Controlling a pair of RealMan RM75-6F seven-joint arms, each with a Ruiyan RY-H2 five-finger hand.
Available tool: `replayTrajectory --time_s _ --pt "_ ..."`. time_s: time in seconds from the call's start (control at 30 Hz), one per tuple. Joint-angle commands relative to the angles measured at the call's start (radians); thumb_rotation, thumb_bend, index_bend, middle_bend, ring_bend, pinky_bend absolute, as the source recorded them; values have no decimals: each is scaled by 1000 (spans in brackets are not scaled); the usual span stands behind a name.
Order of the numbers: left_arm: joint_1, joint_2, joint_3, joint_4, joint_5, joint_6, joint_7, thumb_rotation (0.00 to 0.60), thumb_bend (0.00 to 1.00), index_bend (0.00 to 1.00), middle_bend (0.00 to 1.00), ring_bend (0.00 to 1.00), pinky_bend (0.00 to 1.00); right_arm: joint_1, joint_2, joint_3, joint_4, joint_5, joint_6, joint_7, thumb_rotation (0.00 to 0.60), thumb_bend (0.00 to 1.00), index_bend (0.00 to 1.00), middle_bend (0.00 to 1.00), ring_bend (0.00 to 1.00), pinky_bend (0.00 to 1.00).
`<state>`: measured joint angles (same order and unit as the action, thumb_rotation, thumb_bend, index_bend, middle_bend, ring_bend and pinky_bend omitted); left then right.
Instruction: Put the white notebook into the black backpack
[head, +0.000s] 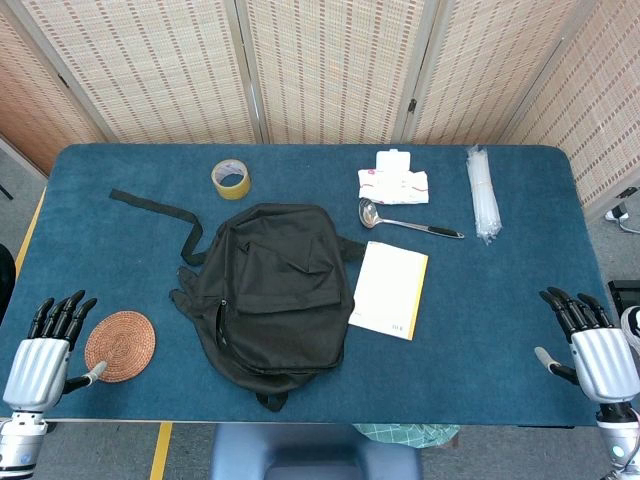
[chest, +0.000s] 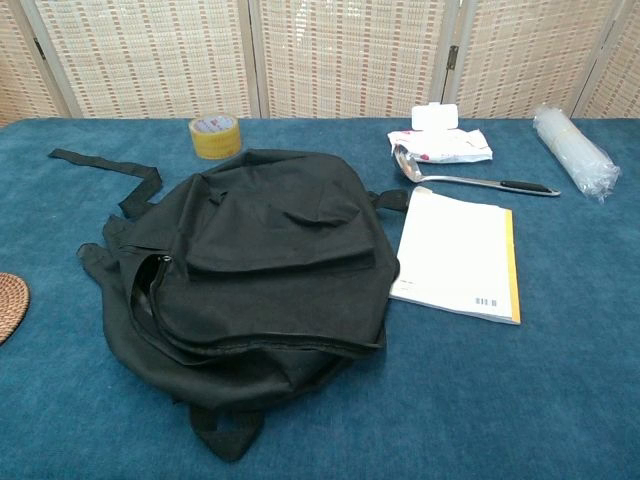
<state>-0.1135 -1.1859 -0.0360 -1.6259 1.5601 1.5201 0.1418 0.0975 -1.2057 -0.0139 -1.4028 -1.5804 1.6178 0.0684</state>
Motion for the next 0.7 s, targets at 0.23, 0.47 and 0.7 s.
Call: replayTrajectory --time_s 0.23,0.47,0.7 --pt "-4 -8 -1 1 -5 -9 5 600 201 145 88 122 0 15 0 13 -2 -18 -32 -9 600 236 172 175 257 171" --pt "-1 -5 -2 -8 -4 -1 7 600 202 145 88 122 0 81 -46 39 45 -34 -113 -40 600 236 172 177 257 171" --pt "2 0 2 -24 2 4 16 600 206 145 88 122 0 192 -175 56 195 -58 -242 -34 600 243 172 182 253 169"
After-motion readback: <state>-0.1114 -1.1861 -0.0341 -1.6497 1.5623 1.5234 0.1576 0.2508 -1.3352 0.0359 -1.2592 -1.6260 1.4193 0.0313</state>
